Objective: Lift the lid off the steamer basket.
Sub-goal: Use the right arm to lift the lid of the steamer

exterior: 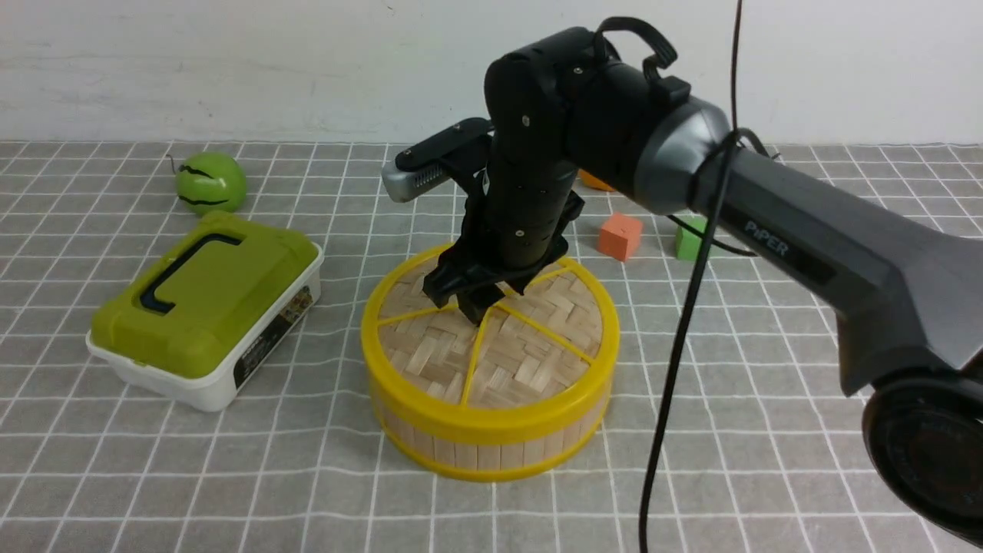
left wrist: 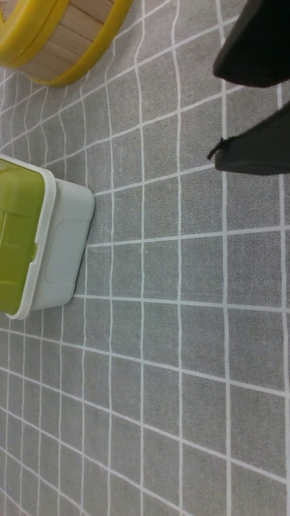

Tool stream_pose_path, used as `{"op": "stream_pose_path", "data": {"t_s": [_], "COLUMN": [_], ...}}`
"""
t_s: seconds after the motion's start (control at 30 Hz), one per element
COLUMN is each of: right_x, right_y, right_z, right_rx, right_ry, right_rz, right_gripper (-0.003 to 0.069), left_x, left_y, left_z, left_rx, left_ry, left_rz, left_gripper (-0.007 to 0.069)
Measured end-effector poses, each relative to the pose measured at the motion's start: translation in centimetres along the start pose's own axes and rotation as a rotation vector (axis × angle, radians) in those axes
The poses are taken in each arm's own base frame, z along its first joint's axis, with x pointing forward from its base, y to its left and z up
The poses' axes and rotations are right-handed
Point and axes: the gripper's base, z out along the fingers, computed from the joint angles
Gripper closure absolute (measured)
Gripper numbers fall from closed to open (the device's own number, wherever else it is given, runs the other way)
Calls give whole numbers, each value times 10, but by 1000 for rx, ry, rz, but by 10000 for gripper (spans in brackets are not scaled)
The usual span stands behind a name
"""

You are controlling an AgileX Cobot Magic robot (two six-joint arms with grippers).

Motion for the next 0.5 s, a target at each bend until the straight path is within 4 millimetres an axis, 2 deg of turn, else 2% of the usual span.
{"op": "stream_pose_path", "data": {"t_s": [0.07,0.1,0.17,0.23,0.4,0.5], "right_x": [0,0,0,0,-1,-2], "right_y": [0,0,0,0,-1,-5], "right_z": [0,0,-1,-1,-12,-61], "right_rx": [0,0,3,5,9,63], "right_ry": [-1,-1,1,-1,-12,-86], "right_rz": [0,0,-1,-2,-4,-18], "right_gripper": [396,396,527,587,581,581], "left_x": [0,0,0,0,0,0], "left_y": [0,0,0,0,0,0], "left_z": [0,0,0,0,0,0], "left_rx": [0,0,0,0,0,0], "left_ry": [0,0,0,0,0,0], "left_rz": [0,0,0,0,0,0], "left_gripper": [386,386,386,386,386,386]}}
